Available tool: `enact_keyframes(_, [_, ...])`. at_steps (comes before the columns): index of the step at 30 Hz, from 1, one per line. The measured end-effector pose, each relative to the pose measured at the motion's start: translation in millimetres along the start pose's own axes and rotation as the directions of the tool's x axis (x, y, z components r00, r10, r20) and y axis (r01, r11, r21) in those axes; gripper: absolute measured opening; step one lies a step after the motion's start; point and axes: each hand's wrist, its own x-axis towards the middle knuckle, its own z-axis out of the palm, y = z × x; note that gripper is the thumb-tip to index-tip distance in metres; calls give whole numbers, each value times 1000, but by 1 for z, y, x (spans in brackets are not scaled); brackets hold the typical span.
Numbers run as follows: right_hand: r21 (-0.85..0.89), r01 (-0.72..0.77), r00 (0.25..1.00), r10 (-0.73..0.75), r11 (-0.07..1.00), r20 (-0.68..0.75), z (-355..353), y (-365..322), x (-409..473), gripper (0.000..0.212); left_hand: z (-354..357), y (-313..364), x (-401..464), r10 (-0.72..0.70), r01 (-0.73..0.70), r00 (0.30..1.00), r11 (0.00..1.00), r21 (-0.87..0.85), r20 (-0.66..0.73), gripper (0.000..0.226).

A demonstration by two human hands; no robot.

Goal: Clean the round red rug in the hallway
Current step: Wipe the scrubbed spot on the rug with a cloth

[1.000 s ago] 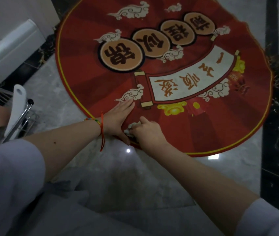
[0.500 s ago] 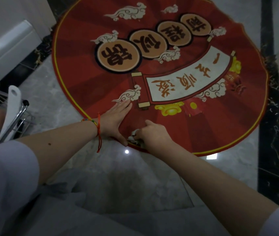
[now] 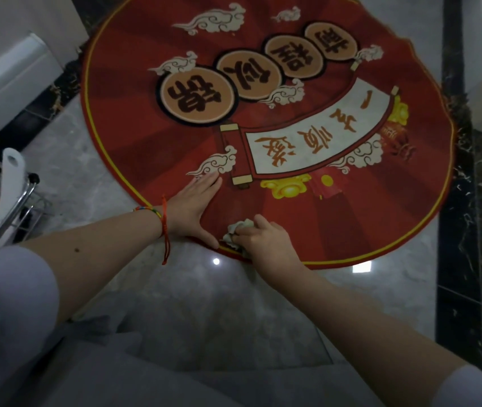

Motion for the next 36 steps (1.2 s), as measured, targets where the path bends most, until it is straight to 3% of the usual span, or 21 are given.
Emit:
enact_keyframes(3, [216,-161,982,135,963,128,-11,17,8,26,2,-1,3,5,-5,1000,1000,-9,-15,159])
enact_keyframes(4, [278,-195,979,170,940,112,-11,24,11,28,2,-2,3,5,-5,1000,1000,-9,-15,159])
enact_keyframes(6, [284,-205,979,201,937,45,-15,26,11,28,1,-2,2,7,-8,1000,1000,-14,-9,159])
enact_keyframes(11, [55,-58,998,59,997,-31,0,16,5,35,4,-4,3,11,-11,1000,1000,-15,-4,157])
enact_keyframes(15, [228,-287,955,258,930,149,-19,39,21,31,3,-4,4,11,-11,1000,1000,-13,3,157])
enact_keyframes(17, [264,-322,947,305,909,103,-26,43,25,32,3,-3,3,11,-11,1000,1000,-11,-7,156])
enact_keyframes(19, [106,-256,965,261,961,-35,-26,36,27,32,3,-4,3,11,-11,1000,1000,-24,-2,155])
enact_keyframes(21, [0,-183,983,183,983,-22,-18,29,23,30,5,-4,3,8,-8,1000,1000,-22,-5,155])
enact_keyframes(25, [84,-371,909,344,925,234,-35,49,46,31,6,-6,4,11,-11,1000,1000,-17,-20,156])
enact_keyframes(28, [16,-383,910,375,923,176,-39,50,55,38,4,-3,3,12,-13,1000,1000,-21,-18,157])
enact_keyframes(31, [-84,-248,957,257,965,133,-27,40,41,49,4,-2,2,11,-11,1000,1000,-14,-16,150])
enact_keyframes(34, [-67,-353,920,359,933,154,-34,43,55,35,3,-2,2,14,-14,1000,1000,-9,-23,150])
enact_keyframes(36, [-72,-330,938,336,941,82,-36,31,59,31,3,-2,2,13,-13,1000,1000,-5,-26,149])
